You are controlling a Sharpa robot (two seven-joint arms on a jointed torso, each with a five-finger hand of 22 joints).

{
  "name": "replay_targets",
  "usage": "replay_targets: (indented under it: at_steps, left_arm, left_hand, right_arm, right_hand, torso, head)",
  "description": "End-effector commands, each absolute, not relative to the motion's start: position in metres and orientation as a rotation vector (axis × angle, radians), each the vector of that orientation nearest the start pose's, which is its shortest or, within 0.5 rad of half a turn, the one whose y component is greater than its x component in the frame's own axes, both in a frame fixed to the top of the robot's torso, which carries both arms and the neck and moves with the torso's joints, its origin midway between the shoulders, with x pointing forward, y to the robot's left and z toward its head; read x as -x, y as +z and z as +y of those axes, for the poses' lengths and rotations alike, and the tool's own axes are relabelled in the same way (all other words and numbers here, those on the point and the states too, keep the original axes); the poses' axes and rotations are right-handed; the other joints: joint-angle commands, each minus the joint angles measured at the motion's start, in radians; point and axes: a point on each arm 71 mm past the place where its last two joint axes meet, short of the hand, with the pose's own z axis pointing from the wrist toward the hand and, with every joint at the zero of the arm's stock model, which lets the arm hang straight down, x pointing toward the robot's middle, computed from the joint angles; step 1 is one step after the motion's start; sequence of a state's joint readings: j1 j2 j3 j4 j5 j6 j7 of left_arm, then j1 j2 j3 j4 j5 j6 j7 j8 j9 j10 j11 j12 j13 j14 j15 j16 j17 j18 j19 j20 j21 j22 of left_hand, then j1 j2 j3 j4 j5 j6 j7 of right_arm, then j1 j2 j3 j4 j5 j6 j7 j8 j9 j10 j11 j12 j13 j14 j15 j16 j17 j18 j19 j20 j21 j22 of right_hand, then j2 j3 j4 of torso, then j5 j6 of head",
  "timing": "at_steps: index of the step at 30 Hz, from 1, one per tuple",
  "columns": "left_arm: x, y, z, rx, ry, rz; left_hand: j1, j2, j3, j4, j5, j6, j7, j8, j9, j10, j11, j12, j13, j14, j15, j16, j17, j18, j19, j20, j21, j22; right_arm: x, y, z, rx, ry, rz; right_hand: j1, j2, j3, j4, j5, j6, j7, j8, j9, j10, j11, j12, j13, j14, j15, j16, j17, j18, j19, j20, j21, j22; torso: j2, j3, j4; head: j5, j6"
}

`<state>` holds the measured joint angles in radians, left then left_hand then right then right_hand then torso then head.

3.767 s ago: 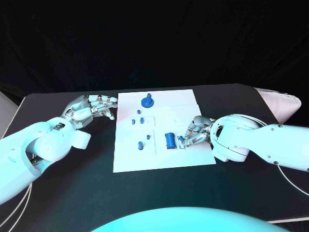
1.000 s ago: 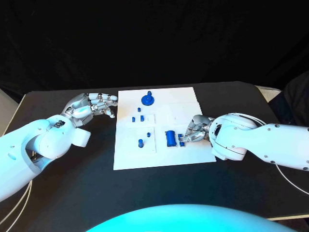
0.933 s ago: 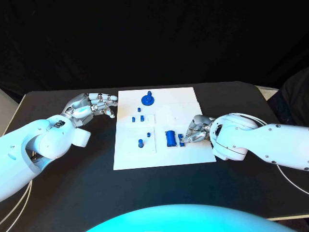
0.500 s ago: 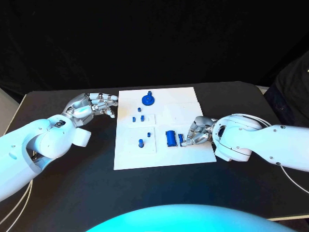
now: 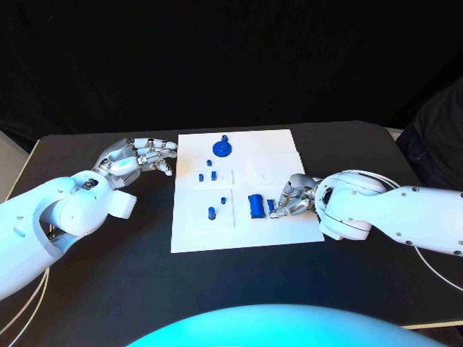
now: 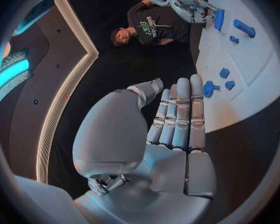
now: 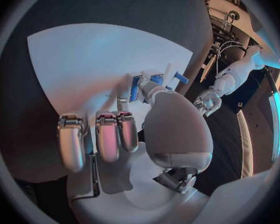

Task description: Assemble the parts on the task board

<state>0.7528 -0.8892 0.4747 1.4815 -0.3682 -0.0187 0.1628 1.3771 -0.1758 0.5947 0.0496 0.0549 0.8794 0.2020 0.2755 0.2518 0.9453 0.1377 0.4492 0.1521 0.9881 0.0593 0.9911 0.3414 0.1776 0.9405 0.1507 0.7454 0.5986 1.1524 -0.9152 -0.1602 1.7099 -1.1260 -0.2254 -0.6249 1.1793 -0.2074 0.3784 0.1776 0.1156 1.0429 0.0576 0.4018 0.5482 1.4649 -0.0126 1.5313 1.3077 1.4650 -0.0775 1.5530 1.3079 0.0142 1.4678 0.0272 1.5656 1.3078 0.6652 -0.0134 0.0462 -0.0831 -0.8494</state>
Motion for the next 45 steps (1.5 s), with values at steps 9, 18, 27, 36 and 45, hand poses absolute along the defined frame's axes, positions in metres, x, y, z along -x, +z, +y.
replay_targets:
  at_steps: [9,18,27,36,45]
  left_arm:
    - [-0.47,-0.221,0.253,1.054,-1.597,1.606]
    - [-0.471,-0.222,0.253,1.055,-1.598,1.604]
    - [-0.472,-0.225,0.254,1.066,-1.591,1.595]
    - [-0.479,-0.232,0.26,1.112,-1.559,1.535]
    - [-0.492,-0.245,0.263,1.198,-1.505,1.371]
  left_hand:
    - [0.0,0.003,0.007,0.001,-0.001,-0.004,0.0,0.005,0.002,-0.006,-0.003,0.005,-0.001,-0.007,0.002,-0.006,0.001,0.006,0.005,0.001,-0.005,-0.001]
    - [0.0,0.005,0.008,0.001,-0.002,-0.004,0.0,0.005,0.002,-0.007,-0.003,0.006,-0.001,-0.007,0.002,-0.006,0.002,0.006,0.006,0.001,-0.005,-0.001]
    - [0.0,0.005,0.008,0.001,-0.002,-0.004,0.0,0.005,0.002,-0.007,-0.003,0.006,-0.001,-0.007,0.002,-0.006,0.002,0.006,0.006,0.001,-0.005,-0.001]
    - [-0.007,0.003,0.008,0.007,-0.002,-0.006,0.001,0.006,0.002,-0.008,-0.002,0.009,-0.002,-0.016,0.005,-0.013,0.0,0.005,0.0,0.002,-0.012,-0.005]
    - [-0.032,-0.017,0.047,0.055,-0.001,-0.045,-0.005,0.024,0.012,0.006,0.015,-0.072,-0.058,-0.157,0.057,-0.352,-0.109,-0.004,-0.14,0.066,-0.295,-0.182]
  right_arm:
    - [-0.418,-0.262,-0.214,-0.32,0.349,2.177]
    - [-0.421,-0.255,-0.216,-0.441,0.481,2.082]
    - [-0.436,-0.25,-0.229,-0.57,0.559,1.982]
    - [-0.465,-0.246,-0.24,-0.705,0.746,1.801]
    - [-0.507,-0.245,-0.259,-0.884,0.923,1.538]
  right_hand:
    - [0.05,-0.002,0.022,-0.026,-0.016,0.002,-0.005,0.006,-0.003,0.083,-0.008,-0.005,0.237,0.1,-0.007,0.004,0.236,-0.014,0.103,-0.007,0.005,0.263]
    - [-0.009,-0.013,-0.041,0.04,0.016,-0.021,0.01,-0.006,-0.013,0.08,0.004,-0.01,0.235,0.098,0.003,0.0,0.229,-0.011,0.101,-0.001,-0.013,0.258]
    - [-0.005,-0.005,-0.074,0.064,0.077,-0.026,0.012,-0.005,-0.013,0.078,0.006,-0.012,0.234,0.098,0.004,-0.001,0.228,-0.01,0.101,0.001,-0.017,0.256]
    - [0.018,0.008,-0.094,0.081,0.086,-0.073,0.031,-0.029,-0.022,0.041,0.023,-0.073,0.199,0.085,0.017,-0.029,0.179,0.006,0.089,0.01,-0.105,0.23]
    - [0.128,0.029,0.002,0.07,0.085,-0.165,0.065,-0.062,-0.045,-0.419,0.052,-0.876,-0.345,-0.198,0.049,-0.58,-0.438,0.171,-0.149,0.045,-1.251,-0.262]
  torso:
    - [-0.001,-0.0002,-0.0012]
    - [-0.003,-0.0013,-0.0017]
    - [-0.005,-0.0046,-0.0051]
    - [-0.027,-0.0194,-0.0145]
    - [-0.048,-0.0197,-0.0139]
  head:
    - [0.0,0.003]
    - [0.001,0.01]
    - [0.002,0.027]
    - [0.014,0.054]
    - [0.031,0.107]
